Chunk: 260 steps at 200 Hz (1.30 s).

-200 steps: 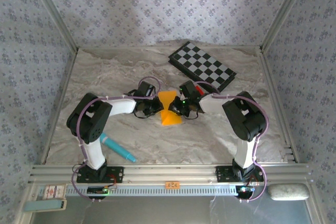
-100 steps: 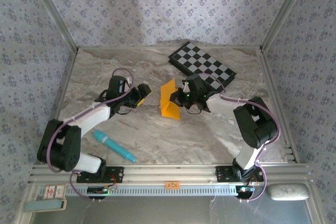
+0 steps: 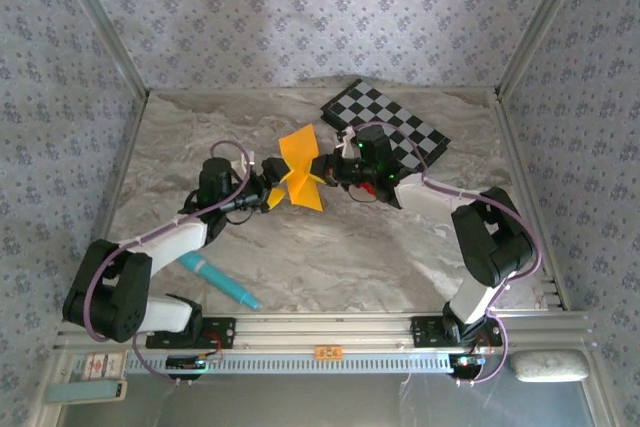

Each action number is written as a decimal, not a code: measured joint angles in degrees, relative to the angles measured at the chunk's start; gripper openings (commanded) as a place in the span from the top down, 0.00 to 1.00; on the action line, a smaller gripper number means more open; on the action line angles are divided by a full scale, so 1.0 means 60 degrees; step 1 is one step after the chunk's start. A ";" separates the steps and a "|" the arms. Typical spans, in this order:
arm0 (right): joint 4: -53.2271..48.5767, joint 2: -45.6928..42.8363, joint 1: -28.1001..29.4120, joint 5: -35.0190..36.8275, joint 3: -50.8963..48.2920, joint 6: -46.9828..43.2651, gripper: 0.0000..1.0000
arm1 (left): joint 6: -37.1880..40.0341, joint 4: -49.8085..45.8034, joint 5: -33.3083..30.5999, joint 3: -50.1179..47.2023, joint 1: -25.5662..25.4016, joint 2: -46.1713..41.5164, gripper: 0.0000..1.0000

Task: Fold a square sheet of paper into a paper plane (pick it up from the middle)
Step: Turn over the paper at the center of the table.

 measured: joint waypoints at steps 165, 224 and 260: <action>0.0175 -0.0076 -0.0233 -0.0317 0.0000 0.0557 0.64 | 0.0015 0.0838 0.0102 0.0080 -0.0127 0.0117 1.00; -0.4116 -0.1326 -0.0608 0.2040 0.0736 -0.1967 0.32 | 0.3406 -0.5155 -0.1814 0.2459 0.0229 -0.0080 1.00; -0.5905 -0.1916 -0.0612 0.4044 0.1177 -0.3140 0.26 | 0.5847 -0.9027 -0.4721 0.4881 -0.0142 0.0182 1.00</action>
